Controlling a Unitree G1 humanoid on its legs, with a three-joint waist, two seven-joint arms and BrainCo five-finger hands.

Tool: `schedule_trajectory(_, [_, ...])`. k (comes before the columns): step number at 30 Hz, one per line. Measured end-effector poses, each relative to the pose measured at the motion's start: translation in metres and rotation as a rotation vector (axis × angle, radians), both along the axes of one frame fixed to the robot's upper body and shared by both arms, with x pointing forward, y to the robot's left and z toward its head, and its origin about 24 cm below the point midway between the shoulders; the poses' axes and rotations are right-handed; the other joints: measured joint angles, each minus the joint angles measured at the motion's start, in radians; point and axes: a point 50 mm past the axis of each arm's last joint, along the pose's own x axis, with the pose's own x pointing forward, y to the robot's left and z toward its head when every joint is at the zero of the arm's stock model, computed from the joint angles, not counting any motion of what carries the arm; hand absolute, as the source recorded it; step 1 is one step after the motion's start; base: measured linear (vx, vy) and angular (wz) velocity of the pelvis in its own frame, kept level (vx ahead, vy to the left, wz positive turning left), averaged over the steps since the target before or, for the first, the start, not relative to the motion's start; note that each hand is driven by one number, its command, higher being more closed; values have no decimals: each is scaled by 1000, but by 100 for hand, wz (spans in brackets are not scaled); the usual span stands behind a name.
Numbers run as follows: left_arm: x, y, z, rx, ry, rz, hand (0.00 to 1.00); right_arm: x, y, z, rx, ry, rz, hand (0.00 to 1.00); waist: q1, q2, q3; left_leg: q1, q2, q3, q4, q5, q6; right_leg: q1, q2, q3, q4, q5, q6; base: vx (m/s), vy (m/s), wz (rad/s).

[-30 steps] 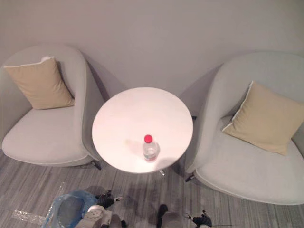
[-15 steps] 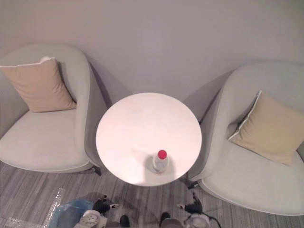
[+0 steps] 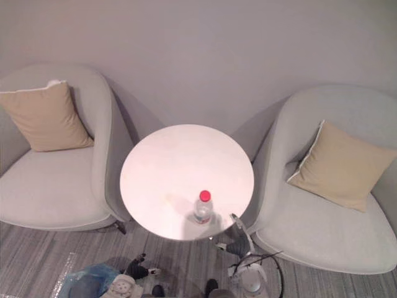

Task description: Gather rubbish on tea table into small bin, then transfer packed bag to large trash can.

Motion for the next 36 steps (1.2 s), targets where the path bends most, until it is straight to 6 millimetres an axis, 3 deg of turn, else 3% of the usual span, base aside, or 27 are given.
schedule_trajectory(10, [-1, -5, 0, -4, 1, -30, 0, 12, 13, 8, -32, -62, 61, 0, 4, 14, -17, -2, 0, -42, -32, 15, -3, 14, 9, -34, -28, 1, 1, 31, -12, 10])
schedule_trajectory(19, [2, -7, 1, -10, -15, -37, 0, 49, 21, 21, -44, -142, 82, 0, 20, 15, -8, -55, -2, -90, -32, 27, -2, -8, 10, -77, -39, 0, -1, -4, -8, 17])
schedule_trajectory(20, [6, -8, 4, -18, -34, -23, 0, 60, 23, 30, -19, -178, 71, 0, 22, 18, 19, -77, -1, -100, -31, 38, -1, -30, 9, -90, -23, -4, -7, -45, -9, 20])
schedule_trajectory(21, [8, -7, 5, -16, -43, -22, 0, 64, 23, 33, -18, -193, 70, 100, 23, 19, 29, -84, -1, -102, -31, 41, 0, -40, 9, -93, -17, -5, -8, -56, -10, 17])
schedule_trajectory(26, [20, -9, 10, -26, -92, -9, 0, 87, 21, 42, 12, -214, 24, 100, 34, 38, 82, -125, 0, -127, -31, 61, -2, -95, 0, -118, 47, -30, -12, -66, -4, 17])
schedule_trajectory(27, [22, -9, 11, -29, -102, -7, 0, 88, 21, 43, 34, -217, 8, 100, 46, 42, 84, -127, 0, -130, -31, 61, -2, -104, -2, -118, 64, -40, -13, -17, 1, 7])
schedule_trajectory(36, [24, -9, 12, -35, -111, 1, 0, 92, 15, 47, 70, -230, -45, 100, 50, 45, 85, -145, -1, -149, -33, 63, -4, -121, -6, -130, 80, -56, -9, 41, 2, 6])
